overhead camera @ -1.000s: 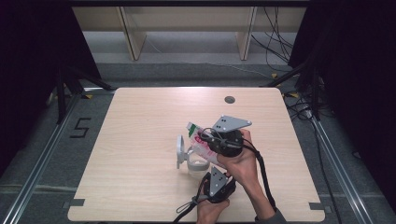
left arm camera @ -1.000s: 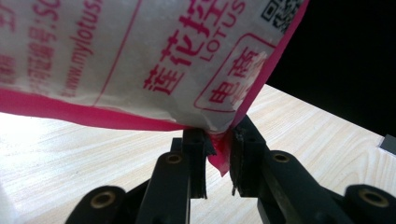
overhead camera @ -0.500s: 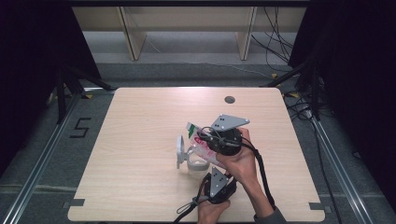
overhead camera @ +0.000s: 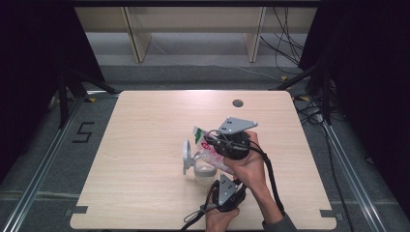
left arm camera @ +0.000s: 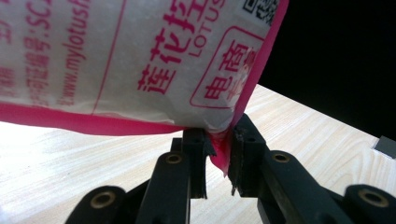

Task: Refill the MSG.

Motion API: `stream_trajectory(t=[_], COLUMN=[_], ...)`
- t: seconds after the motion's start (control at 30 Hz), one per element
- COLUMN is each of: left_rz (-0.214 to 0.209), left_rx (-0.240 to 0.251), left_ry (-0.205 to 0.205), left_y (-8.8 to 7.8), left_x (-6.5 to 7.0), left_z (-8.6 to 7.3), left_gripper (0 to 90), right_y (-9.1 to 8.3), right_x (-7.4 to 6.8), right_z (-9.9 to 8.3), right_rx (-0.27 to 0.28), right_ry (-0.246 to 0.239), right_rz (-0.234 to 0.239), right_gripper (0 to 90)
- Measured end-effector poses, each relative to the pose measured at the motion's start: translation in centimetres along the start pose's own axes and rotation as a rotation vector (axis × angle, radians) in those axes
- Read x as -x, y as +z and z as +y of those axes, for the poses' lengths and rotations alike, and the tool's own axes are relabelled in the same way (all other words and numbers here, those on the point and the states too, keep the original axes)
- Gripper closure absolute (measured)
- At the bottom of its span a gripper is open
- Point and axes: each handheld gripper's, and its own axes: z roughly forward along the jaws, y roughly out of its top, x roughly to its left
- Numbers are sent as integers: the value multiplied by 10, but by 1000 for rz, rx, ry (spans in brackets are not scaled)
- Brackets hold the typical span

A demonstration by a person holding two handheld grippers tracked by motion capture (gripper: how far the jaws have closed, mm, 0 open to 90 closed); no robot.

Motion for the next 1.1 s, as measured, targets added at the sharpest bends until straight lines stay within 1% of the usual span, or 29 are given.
stream_trajectory(t=[0.03,0.07,0.1,0.13,0.17,0.27,0.33,0.37,0.53,0.57,0.6,0.63,0.67,0.7,0.73,0.77,0.83,0.87,0.9,0.93,0.97,1.03,1.1], left_rz=[-2,-4,-4,-5,-3,-2,-1,-1,-4,-5,-9,-10,-8,-8,-8,-9,-8,-5,-5,-8,-8,-5,-8], left_rx=[-2,-5,-6,-3,-2,-2,3,3,1,0,-1,-2,6,5,5,4,6,2,4,2,1,6,5], left_ry=[-1,0,1,-1,1,0,-1,-1,-2,-4,-8,-5,-6,-6,-6,-5,2,4,3,-2,0,5,-1], left_y=[0,1,1,1,1,1,0,0,0,0,1,0,1,1,1,1,1,1,1,1,1,2,2], left_x=[0,0,0,0,0,0,1,1,1,0,0,0,1,1,1,1,1,1,1,1,2,3,3], left_z=[0,0,0,0,0,0,0,0,0,0,1,1,1,1,1,1,1,1,1,1,2,1,1], left_gripper=[773,774,774,774,774,774,774,773,774,774,774,774,774,774,774,774,773,773,773,774,774,773,773], right_y=[0,1,0,1,2,1,1,1,1,1,1,1,1,0,0,1,1,1,2,1,1,1,1], right_x=[0,0,0,-2,-2,-2,-3,-2,-3,-3,-4,-4,-4,-4,-6,-6,-6,-7,-5,-6,-7,-7,-8], right_z=[0,0,0,0,0,1,1,1,2,2,2,2,2,2,2,2,2,3,3,3,2,3,2], right_rx=[6,3,-11,-6,-6,-10,-8,5,-12,-8,-14,-7,-12,-7,-8,-9,-12,-16,1,-17,-21,-21,-21], right_ry=[-6,-2,-1,-1,-10,-12,-16,-25,-20,-30,-12,-23,-20,-32,-16,-20,-29,-26,-55,-39,-28,-28,-26], right_rz=[-5,-7,-8,-13,-8,-2,-6,-18,7,5,4,-4,2,-10,-17,-19,-5,2,-18,-10,-2,0,-1], right_gripper=[893,893,894,893,893,893,893,893,893,893,893,893,893,893,893,892,892,892,892,892,892,892,892])
